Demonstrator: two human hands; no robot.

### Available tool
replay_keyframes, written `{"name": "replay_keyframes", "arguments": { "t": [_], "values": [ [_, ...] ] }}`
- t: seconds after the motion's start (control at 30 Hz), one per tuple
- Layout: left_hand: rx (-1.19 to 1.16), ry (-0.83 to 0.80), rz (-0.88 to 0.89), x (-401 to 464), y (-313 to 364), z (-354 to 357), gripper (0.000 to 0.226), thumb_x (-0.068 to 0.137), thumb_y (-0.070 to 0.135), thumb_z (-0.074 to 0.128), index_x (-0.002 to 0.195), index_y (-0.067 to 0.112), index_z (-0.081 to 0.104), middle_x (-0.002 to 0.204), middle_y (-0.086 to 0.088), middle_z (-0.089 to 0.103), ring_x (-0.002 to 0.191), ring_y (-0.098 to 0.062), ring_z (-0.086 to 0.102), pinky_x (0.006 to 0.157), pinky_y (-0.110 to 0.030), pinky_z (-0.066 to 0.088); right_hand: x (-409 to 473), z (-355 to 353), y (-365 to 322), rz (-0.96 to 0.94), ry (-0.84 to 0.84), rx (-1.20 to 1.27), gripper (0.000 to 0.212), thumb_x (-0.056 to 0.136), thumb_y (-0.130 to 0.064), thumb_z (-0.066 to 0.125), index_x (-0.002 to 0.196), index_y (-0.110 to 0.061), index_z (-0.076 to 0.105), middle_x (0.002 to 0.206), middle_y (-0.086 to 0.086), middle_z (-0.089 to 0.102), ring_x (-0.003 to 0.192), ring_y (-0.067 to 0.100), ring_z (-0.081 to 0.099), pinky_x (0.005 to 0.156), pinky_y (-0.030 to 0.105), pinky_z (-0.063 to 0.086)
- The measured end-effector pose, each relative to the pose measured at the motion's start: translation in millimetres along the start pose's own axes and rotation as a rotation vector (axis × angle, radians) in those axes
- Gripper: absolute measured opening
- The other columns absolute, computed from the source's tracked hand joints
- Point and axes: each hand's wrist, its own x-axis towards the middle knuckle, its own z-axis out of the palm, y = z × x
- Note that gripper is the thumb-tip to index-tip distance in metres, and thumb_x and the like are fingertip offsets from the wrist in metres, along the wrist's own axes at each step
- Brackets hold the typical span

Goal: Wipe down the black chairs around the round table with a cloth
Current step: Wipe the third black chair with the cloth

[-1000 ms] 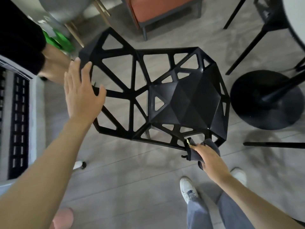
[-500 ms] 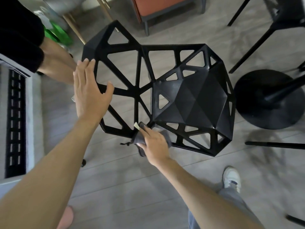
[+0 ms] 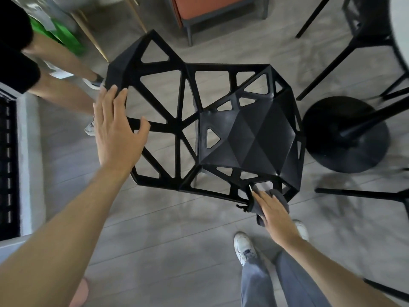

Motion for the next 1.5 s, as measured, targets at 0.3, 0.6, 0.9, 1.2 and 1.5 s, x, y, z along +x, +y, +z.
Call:
{"name": "replay_keyframes", "arguments": {
  "t": [0.3,0.6,0.9,1.2,1.5],
  "values": [
    [-0.009,0.006,0.002,2,0,0,0.064,0.098,0.033,0.058,0.156,0.016,0.037,0.163,-0.009,0.036,0.158,-0.029,0.018,0.126,-0.054,0.026,32,-12,-53,0.067,-0.065,0.334,0.052,0.103,-0.045,0.050,0.151,-0.024,0.048,0.140,-0.006,0.061,0.132,0.012,0.051,0.117,0.040,0.034],
    [-0.013,-0.020,-0.004,2,0,0,0.063,0.099,0.033,0.059,0.157,0.019,0.037,0.164,-0.007,0.035,0.159,-0.028,0.016,0.126,-0.055,0.026,98,-24,-75,0.359,-0.358,0.343,0.052,0.107,-0.055,0.035,0.143,-0.021,0.050,0.142,0.009,0.060,0.134,0.034,0.053,0.109,0.045,0.040],
    [0.028,-0.029,0.010,1,4,-3,0.065,0.099,0.032,0.060,0.158,0.018,0.036,0.164,-0.009,0.035,0.160,-0.028,0.016,0.129,-0.054,0.018,30,-41,-97,0.241,-0.225,0.405,0.038,0.105,-0.053,0.043,0.122,-0.026,0.063,0.117,-0.008,0.068,0.112,0.013,0.061,0.097,0.031,0.044],
    [-0.001,-0.018,0.001,1,-2,0,0.065,0.098,0.029,0.065,0.157,0.020,0.039,0.164,-0.004,0.036,0.160,-0.023,0.016,0.128,-0.052,0.024,166,-11,-124,0.346,-0.260,0.743,0.042,0.106,-0.051,0.043,0.112,-0.018,0.068,0.103,-0.001,0.073,0.104,0.021,0.067,0.096,0.038,0.048],
    [-0.011,-0.050,-0.028,3,-4,-2,0.062,0.098,0.026,0.068,0.155,0.020,0.044,0.162,-0.001,0.039,0.160,-0.022,0.015,0.130,-0.042,0.020,173,13,-137,0.117,-0.311,0.340,0.040,0.109,-0.042,0.039,0.119,-0.013,0.065,0.110,0.011,0.072,0.106,0.031,0.066,0.091,0.040,0.047]
  ]
}}
